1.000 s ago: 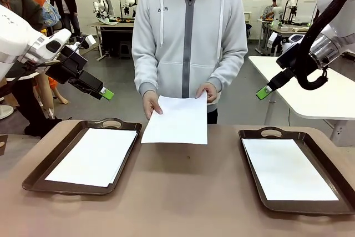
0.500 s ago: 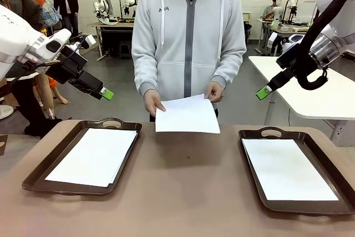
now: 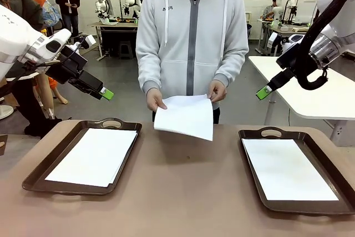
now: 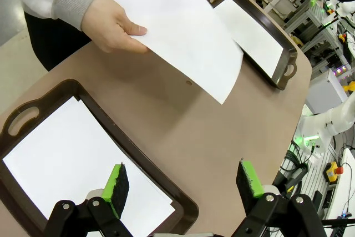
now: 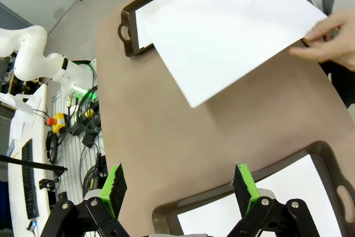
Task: Sort the A4 documents.
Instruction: Receive the A4 Paper.
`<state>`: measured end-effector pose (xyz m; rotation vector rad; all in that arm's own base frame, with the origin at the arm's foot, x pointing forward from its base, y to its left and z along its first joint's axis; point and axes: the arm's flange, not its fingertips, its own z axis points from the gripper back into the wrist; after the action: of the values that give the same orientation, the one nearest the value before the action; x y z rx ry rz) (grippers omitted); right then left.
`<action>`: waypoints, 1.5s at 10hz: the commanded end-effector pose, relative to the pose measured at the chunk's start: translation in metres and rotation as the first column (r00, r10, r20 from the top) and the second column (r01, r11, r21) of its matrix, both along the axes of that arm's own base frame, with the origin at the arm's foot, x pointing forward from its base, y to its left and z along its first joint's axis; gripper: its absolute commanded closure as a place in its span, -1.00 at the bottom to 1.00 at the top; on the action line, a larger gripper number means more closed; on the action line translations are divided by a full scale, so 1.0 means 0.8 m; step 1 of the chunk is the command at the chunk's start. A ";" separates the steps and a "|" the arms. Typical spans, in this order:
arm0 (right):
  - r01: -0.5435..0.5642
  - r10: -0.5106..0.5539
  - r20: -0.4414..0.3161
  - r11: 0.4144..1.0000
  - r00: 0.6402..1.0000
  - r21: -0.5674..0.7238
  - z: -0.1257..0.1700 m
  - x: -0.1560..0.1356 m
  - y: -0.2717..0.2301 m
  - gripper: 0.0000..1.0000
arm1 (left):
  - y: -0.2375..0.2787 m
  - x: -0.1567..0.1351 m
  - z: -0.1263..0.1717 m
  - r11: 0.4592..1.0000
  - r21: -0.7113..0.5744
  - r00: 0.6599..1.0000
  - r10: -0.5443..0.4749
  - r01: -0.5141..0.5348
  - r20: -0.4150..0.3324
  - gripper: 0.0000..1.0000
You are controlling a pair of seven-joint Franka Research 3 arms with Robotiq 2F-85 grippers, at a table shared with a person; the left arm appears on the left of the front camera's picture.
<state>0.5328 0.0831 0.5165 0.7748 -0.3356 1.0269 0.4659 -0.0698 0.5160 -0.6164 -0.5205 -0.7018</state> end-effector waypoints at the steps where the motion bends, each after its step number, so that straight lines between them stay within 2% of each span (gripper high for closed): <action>1: -0.013 0.013 0.009 1.000 1.000 0.002 0.000 0.000 0.001 -1.00 | 0.001 0.000 0.001 1.000 0.000 1.000 0.004 -0.004 0.004 -1.00; 15: -0.013 0.013 0.009 1.000 1.000 0.002 0.000 0.000 0.001 -1.00 | 0.001 0.000 0.001 1.000 0.000 1.000 0.004 -0.004 0.004 -1.00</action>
<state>0.5328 0.0831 0.5165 0.7748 -0.3356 1.0269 0.4659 -0.0698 0.5160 -0.6164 -0.5205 -0.7018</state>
